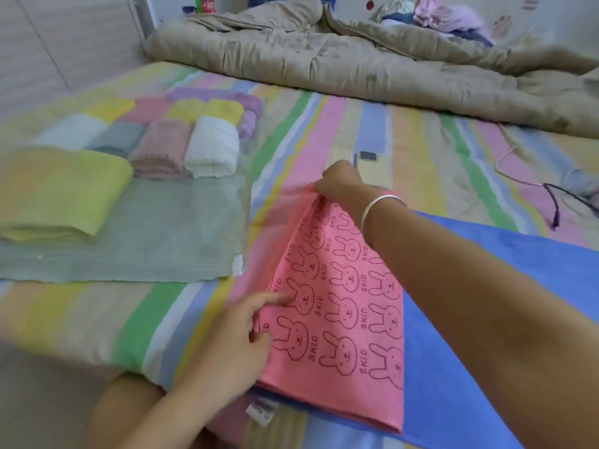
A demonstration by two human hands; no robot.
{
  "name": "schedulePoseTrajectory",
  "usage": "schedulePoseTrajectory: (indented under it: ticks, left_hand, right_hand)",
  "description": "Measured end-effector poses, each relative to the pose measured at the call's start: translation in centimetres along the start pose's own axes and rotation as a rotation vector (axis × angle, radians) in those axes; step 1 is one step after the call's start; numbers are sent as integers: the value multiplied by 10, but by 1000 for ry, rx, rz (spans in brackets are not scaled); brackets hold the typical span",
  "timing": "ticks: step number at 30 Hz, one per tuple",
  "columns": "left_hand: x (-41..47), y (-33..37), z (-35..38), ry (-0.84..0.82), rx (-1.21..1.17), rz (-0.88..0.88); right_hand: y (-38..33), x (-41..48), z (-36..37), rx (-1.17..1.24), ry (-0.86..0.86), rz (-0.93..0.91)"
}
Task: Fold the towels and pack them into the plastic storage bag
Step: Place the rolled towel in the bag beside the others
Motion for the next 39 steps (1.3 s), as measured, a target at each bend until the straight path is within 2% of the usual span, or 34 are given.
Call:
schedulePoseTrajectory:
  ticks: [4,7,9,11,14,15,17,18,20,22,24,27,31,37,39]
  left_hand:
    - [6,-13,-8,-2,-98,-11]
    - [10,-20,-10,-2,-123,-42]
    - [10,-19,-14,29,-45,-31]
    - [7,-9,-23,88,102,-34]
    - [-1,26,-33,226,667,94]
    - [-2,39,-32,293,753,194]
    - [-3,57,-21,358,757,421]
    - [-3,62,-11,317,747,528]
    - [2,57,16,121,769,668]
    - [7,39,35,-42,874,695]
    - [12,15,43,-147,949,664]
    - [15,-3,46,-192,950,674]
    - [14,2,46,-155,909,678]
    - [-15,32,49,-96,502,800]
    - [-25,36,56,-109,469,798]
  right_hand:
    - [2,10,20,11,7,63]
    - [1,10,26,183,16,55]
    - [-2,0,25,321,-11,15]
    - [-4,-22,16,362,28,-72]
    - [3,-60,-4,82,162,-261]
    - [10,-72,-4,-50,144,-282]
    - [31,-97,4,-264,23,-278]
    - [43,-114,10,-329,-27,-292]
    - [59,-162,16,-411,-40,-414]
    - [77,-208,17,-450,-20,-520]
    - [95,-242,11,-434,-26,-543]
    - [112,-277,-1,-399,8,-601]
    - [114,-305,-1,-447,-24,-729]
    - [100,-313,7,-453,28,-896]
    - [101,-318,11,-432,45,-928]
Point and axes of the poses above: each hand's wrist, its own x-axis towards the middle knuckle, its own z-axis out of the palm, y = z × x, the point moved 6 cm from there along x, towards the middle knuckle, and after that the axes turned 3 degrees about -y, right-handed, at the moved point
